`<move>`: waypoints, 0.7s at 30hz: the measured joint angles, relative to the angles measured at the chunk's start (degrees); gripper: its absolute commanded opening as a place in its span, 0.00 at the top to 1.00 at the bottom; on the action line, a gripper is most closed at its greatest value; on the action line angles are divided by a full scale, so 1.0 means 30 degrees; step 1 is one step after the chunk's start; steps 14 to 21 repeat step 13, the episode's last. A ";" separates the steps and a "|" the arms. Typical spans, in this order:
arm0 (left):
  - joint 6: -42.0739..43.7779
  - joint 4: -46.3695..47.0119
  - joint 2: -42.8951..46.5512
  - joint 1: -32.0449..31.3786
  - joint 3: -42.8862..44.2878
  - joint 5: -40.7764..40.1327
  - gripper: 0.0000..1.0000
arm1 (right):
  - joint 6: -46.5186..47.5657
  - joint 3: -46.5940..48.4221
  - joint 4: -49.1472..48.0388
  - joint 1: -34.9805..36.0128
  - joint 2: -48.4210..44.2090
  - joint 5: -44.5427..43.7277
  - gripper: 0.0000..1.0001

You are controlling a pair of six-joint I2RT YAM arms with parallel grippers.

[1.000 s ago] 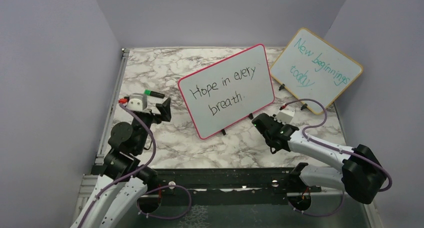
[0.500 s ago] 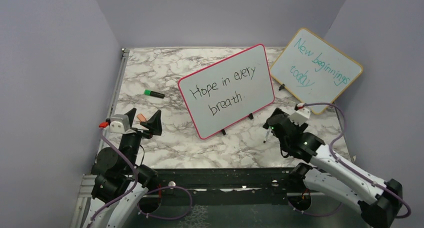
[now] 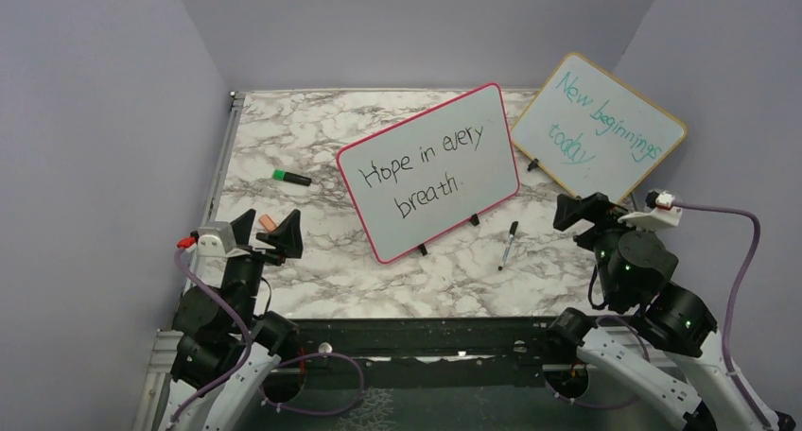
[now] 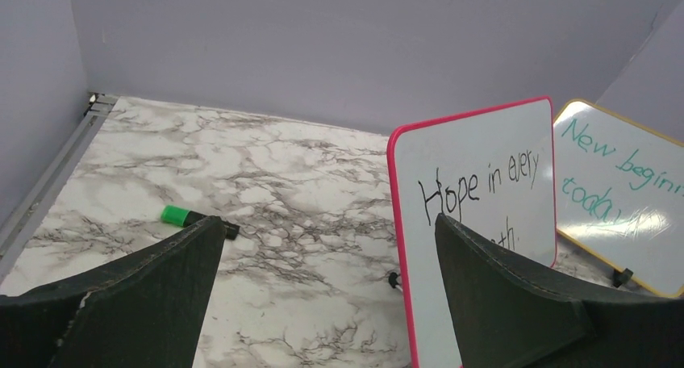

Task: Write a sentence on the whiteboard
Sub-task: Reset both arms

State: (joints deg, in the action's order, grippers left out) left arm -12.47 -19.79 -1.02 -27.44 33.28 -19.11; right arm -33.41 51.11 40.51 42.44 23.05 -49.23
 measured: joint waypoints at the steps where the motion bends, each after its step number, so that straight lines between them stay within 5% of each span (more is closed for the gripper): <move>1: -0.0080 -0.0015 0.0015 0.0000 0.0000 -0.0036 0.01 | 0.0444 0.0015 0.0029 0.0000 -0.0153 -0.0044 0.00; 21: -0.0634 -0.0291 0.0044 0.0044 0.0313 -0.0321 0.01 | 0.2514 -0.0962 -0.0102 0.0000 -0.1712 -0.0372 0.00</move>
